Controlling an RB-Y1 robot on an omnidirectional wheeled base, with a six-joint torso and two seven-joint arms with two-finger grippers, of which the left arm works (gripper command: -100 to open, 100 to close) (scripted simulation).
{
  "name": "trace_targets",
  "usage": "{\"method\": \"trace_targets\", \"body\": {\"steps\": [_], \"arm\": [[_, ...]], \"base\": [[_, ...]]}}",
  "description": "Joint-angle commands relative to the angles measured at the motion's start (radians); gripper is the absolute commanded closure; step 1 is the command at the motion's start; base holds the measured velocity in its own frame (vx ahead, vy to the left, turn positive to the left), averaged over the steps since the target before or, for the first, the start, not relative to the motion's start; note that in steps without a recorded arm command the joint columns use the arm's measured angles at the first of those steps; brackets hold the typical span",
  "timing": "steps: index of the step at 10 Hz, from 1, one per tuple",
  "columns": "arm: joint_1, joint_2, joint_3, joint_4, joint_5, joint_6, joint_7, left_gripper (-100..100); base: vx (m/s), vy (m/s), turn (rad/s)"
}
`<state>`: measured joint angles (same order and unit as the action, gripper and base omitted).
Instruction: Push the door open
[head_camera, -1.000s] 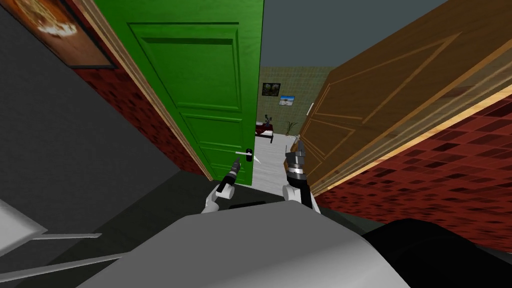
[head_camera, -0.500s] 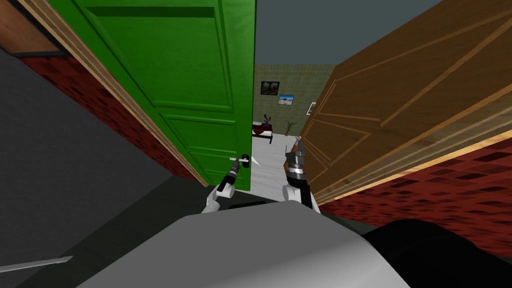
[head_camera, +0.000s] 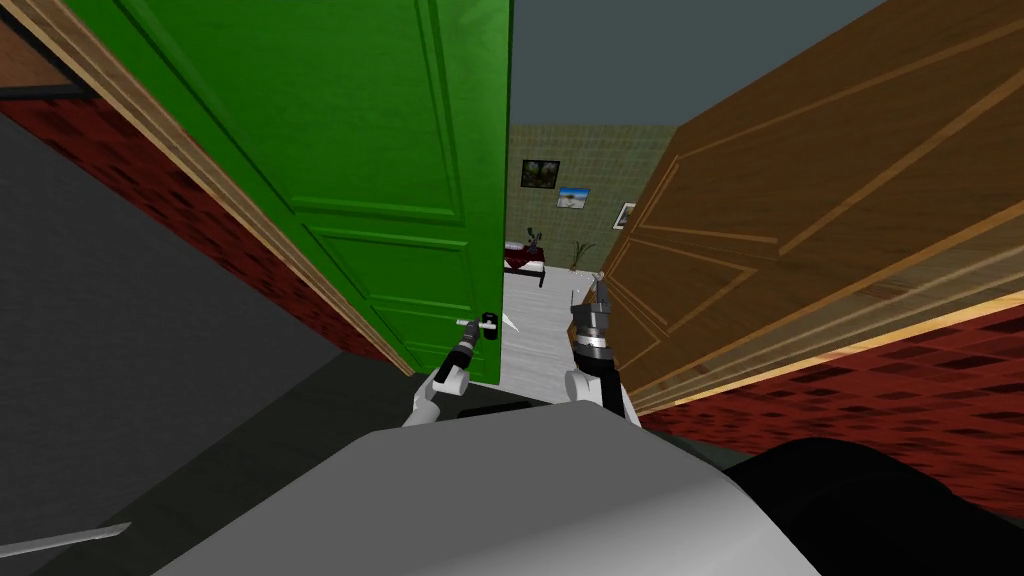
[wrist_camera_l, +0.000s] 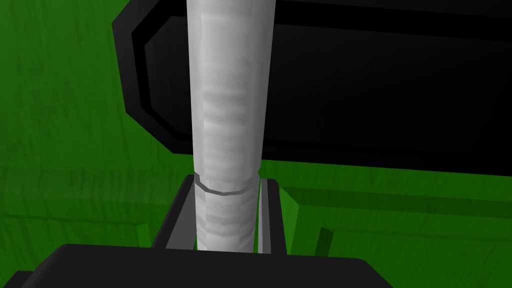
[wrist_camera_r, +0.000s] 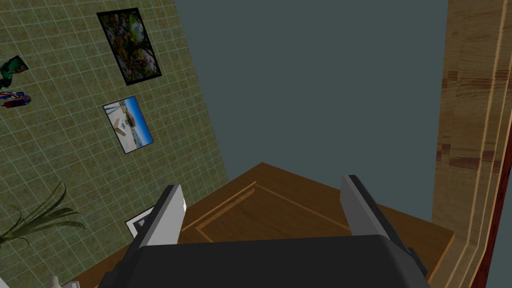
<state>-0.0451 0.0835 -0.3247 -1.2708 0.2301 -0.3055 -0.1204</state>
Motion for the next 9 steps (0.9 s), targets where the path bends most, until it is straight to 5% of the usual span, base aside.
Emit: {"method": "trace_targets", "body": {"steps": [1, 4, 9], "arm": [[0.002, -0.001, -0.001, 0.000, 0.000, 0.000, 0.001, 100], [-0.001, 0.002, 0.014, 0.009, 0.000, 0.002, -0.002, 100], [-0.019, 0.004, 0.071, 0.031, -0.002, 0.002, -0.010, 100]], "base": [[-0.017, 0.003, 0.003], [0.022, -0.016, 0.015], [0.159, -0.097, 0.057]]}}
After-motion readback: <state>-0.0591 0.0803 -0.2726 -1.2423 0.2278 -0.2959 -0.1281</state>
